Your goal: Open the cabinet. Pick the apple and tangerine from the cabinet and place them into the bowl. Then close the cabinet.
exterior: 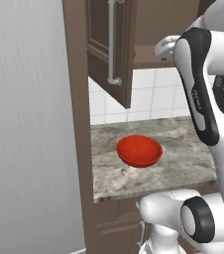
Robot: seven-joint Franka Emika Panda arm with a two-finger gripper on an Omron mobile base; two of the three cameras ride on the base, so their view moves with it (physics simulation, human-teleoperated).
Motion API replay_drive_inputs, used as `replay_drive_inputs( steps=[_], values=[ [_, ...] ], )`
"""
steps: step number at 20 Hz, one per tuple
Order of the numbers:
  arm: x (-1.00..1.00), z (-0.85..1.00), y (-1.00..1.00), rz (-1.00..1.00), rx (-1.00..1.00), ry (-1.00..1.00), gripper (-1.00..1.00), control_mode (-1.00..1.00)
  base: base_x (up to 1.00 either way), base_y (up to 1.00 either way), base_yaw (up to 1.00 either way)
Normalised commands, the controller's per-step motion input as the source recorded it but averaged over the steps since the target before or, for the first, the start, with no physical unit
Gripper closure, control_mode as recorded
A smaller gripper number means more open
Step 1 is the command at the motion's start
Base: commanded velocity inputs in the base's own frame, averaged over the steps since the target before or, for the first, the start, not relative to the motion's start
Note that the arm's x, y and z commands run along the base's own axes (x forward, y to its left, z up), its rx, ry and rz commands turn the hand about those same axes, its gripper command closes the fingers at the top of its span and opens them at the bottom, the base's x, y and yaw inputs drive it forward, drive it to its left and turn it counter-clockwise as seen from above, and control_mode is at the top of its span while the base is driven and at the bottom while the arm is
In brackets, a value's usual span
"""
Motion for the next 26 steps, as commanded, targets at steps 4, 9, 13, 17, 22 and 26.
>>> replay_drive_inputs(
  steps=[4, 9, 13, 17, 22, 26],
  values=[
    [0.71, -0.03, -0.03, 0.00, 0.07, 0.02, -1.00, -1.00, 0.00, 0.00, 0.00],
    [0.76, -0.06, 0.00, 0.00, 0.07, 0.03, -1.00, -1.00, 0.00, 0.00, 0.00],
    [0.75, -0.12, 0.00, 0.00, 0.04, 0.01, -1.00, -1.00, 0.00, 0.00, 0.00],
    [0.81, -0.12, 0.04, 0.00, 0.00, 0.00, -1.00, -1.00, 0.00, 0.00, 0.00],
    [0.75, -0.19, 0.17, 0.00, 0.00, 0.00, -1.00, -1.00, 0.00, 0.00, 0.00],
    [0.79, -0.09, 0.23, 0.00, 0.00, 0.00, -1.00, -1.00, 0.00, 0.00, 0.00]
  ],
)
